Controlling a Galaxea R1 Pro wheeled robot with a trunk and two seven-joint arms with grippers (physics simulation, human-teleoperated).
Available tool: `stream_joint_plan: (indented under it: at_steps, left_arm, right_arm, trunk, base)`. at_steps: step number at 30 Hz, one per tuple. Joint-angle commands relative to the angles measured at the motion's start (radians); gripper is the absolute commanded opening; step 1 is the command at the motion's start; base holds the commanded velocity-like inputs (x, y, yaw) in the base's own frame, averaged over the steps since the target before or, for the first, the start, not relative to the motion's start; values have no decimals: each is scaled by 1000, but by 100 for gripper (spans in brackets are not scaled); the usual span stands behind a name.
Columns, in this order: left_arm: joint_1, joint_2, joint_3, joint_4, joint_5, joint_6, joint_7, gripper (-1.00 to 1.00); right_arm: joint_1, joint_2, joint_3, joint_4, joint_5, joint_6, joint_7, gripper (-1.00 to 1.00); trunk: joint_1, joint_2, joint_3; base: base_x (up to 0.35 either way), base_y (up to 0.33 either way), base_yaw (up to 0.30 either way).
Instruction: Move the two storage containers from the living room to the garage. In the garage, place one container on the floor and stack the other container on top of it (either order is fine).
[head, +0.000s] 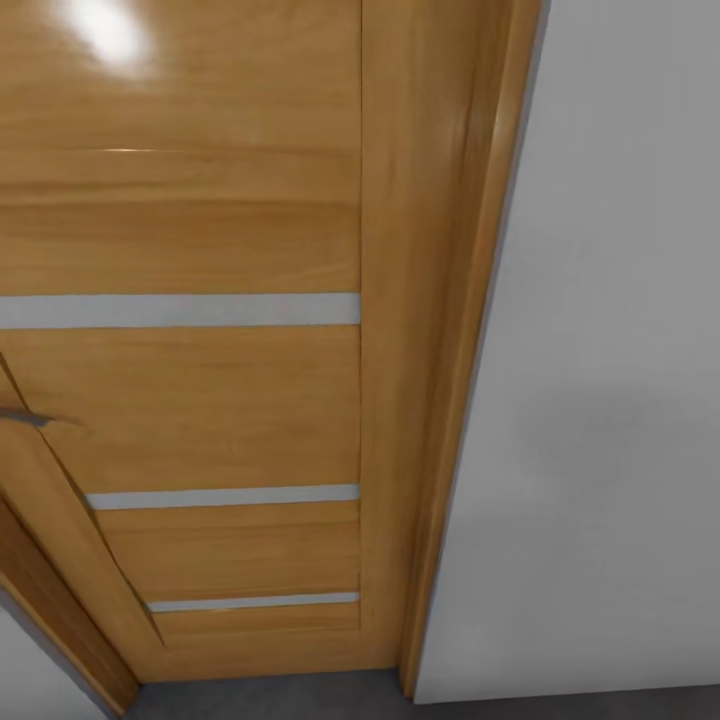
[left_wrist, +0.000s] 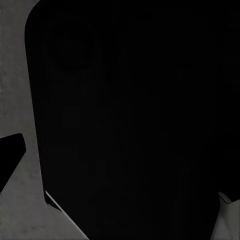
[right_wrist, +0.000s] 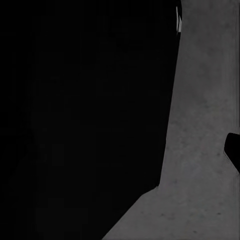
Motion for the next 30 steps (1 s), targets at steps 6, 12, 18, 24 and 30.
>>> stream_joint_plan:
  at_steps: [6,12,18,24,30]
  left_arm:
    - [-1,0,1,1,1,-3,0,100]
    - [-1,0,0,1,1,-3,0,100]
    - [-1,0,0,1,1,-3,0,100]
    - [-1,0,0,1,1,-3,0,100]
    - [-1,-1,0,1,0,-4,0,100]
  right_arm:
    - [-1,0,3,0,0,0,-1,100]
    - [0,0,3,0,1,0,-1,100]
    - [0,1,4,0,1,0,-1,100]
    - [0,2,4,0,1,0,-1,100]
    - [-1,1,3,-1,1,0,-1,100]
  trunk:
    - [0,0,-1]
    - [0,0,-1]
    - [0,0,0]
    - [0,0,7]
    - [0,0,10]
  base:
    - [283,0,0]
    - [267,0,0]
    - [199,0,0]
    - [172,0,0]
    - [-26,0,0]
